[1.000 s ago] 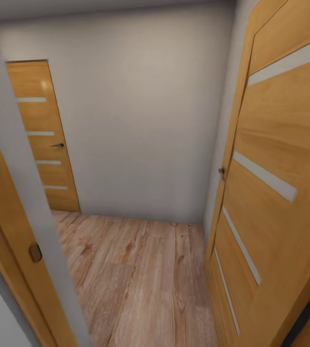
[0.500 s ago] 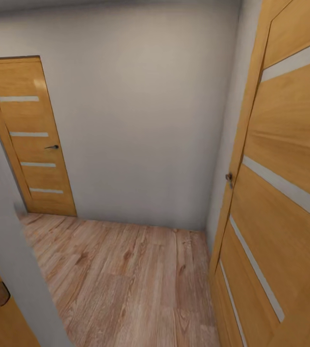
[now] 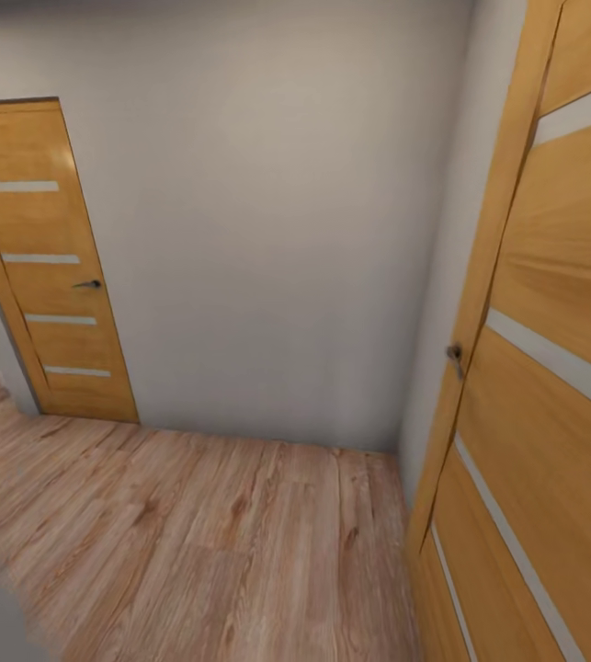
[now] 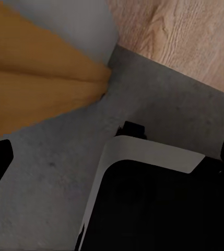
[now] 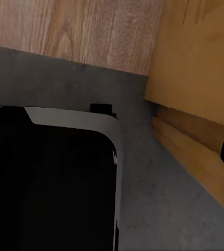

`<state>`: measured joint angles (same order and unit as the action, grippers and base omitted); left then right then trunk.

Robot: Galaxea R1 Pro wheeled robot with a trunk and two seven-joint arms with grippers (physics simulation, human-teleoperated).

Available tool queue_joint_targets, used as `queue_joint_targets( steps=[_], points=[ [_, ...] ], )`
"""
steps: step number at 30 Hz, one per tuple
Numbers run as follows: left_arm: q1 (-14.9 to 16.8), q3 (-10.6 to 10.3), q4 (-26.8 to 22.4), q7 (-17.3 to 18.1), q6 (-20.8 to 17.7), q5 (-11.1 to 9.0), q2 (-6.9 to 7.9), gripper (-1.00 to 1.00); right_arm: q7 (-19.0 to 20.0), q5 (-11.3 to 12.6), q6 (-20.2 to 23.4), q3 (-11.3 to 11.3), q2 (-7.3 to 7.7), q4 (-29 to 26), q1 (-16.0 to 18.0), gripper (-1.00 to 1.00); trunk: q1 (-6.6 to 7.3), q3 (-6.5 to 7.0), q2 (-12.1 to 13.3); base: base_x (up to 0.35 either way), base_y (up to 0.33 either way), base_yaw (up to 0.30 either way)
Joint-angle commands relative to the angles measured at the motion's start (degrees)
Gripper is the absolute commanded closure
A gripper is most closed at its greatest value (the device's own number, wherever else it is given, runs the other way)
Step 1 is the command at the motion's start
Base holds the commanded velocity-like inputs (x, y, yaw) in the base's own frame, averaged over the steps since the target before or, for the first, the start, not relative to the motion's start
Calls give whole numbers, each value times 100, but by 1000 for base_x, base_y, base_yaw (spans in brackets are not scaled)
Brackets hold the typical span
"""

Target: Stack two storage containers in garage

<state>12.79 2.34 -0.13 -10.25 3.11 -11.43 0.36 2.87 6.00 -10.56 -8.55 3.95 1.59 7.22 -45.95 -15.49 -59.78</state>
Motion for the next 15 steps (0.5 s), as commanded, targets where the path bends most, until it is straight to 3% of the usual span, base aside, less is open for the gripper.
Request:
queue_joint_targets(
  steps=[1, 15],
  points=[
    [4, 20, 5, -4, 26, -26, 1, -100, 30, 62, -34, -42, 1, 17, 8, -100, -4, -7, -4, 322, 0, 0],
    [4, 20, 5, -4, 24, -26, -1, -100, 30, 68, -34, -35, 1, 17, 8, -100, -4, -7, -4, 322, 0, 0]
  ],
)
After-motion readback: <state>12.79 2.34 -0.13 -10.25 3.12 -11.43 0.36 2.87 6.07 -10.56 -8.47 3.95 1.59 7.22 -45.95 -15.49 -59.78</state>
